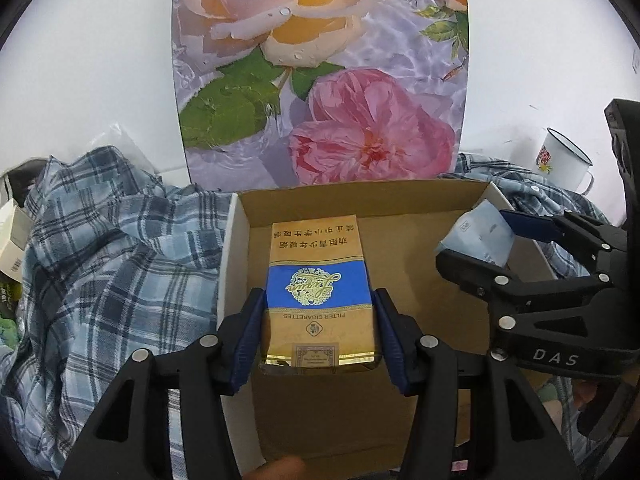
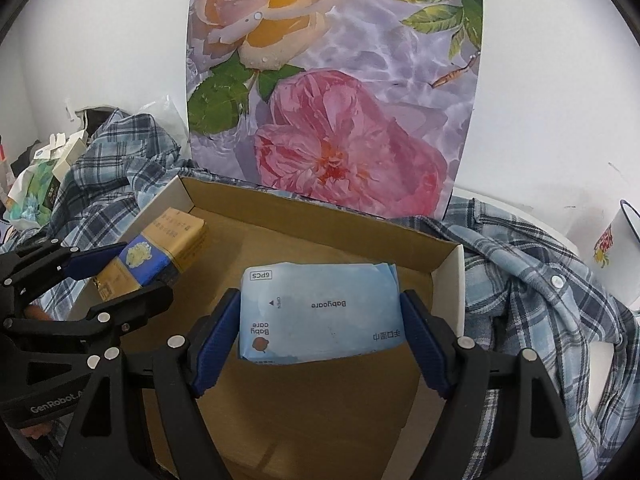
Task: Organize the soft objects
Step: 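Lower both held items into the cardboard box and open both grippers, then raise both open grippers up and away from the box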
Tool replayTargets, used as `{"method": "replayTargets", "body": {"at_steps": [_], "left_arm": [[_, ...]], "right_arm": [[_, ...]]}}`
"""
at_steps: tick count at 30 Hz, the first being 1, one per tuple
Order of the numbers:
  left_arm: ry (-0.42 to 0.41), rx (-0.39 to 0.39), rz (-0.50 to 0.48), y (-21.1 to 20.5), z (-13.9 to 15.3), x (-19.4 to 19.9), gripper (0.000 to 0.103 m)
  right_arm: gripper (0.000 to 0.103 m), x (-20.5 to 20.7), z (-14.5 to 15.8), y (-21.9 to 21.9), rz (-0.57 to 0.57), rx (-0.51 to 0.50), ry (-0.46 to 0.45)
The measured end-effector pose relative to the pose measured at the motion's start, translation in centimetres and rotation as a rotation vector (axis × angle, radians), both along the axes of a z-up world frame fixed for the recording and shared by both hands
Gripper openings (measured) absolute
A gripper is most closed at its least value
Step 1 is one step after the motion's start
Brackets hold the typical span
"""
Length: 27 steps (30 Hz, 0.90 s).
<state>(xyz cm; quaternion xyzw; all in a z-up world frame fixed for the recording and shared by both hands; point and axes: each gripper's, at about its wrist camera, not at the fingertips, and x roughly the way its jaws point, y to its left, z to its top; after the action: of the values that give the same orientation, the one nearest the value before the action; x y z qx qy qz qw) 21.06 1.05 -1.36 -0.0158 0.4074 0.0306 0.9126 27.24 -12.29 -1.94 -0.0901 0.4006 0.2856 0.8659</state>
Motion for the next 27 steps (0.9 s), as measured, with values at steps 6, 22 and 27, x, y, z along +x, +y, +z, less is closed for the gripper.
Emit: {"method": "replayTargets", "body": {"at_steps": [6, 22, 27], "left_arm": [[-0.059, 0.023, -0.007, 0.0, 0.8, -0.5, 0.103], [-0.126, 0.052, -0.004, 0.0, 2.2, -1.4, 0.103], [-0.160, 0.044, -0.004, 0.0, 3.7, -2.1, 0.103]], "right_arm": [[0.084, 0.1, 0.0, -0.5, -0.009, 0.007, 0.017], [0.102, -0.2, 1.3, -1.3, -0.022, 0.018, -0.031], [0.102, -0.7, 2.6, -1.5, -0.022, 0.045, -0.058]]}}
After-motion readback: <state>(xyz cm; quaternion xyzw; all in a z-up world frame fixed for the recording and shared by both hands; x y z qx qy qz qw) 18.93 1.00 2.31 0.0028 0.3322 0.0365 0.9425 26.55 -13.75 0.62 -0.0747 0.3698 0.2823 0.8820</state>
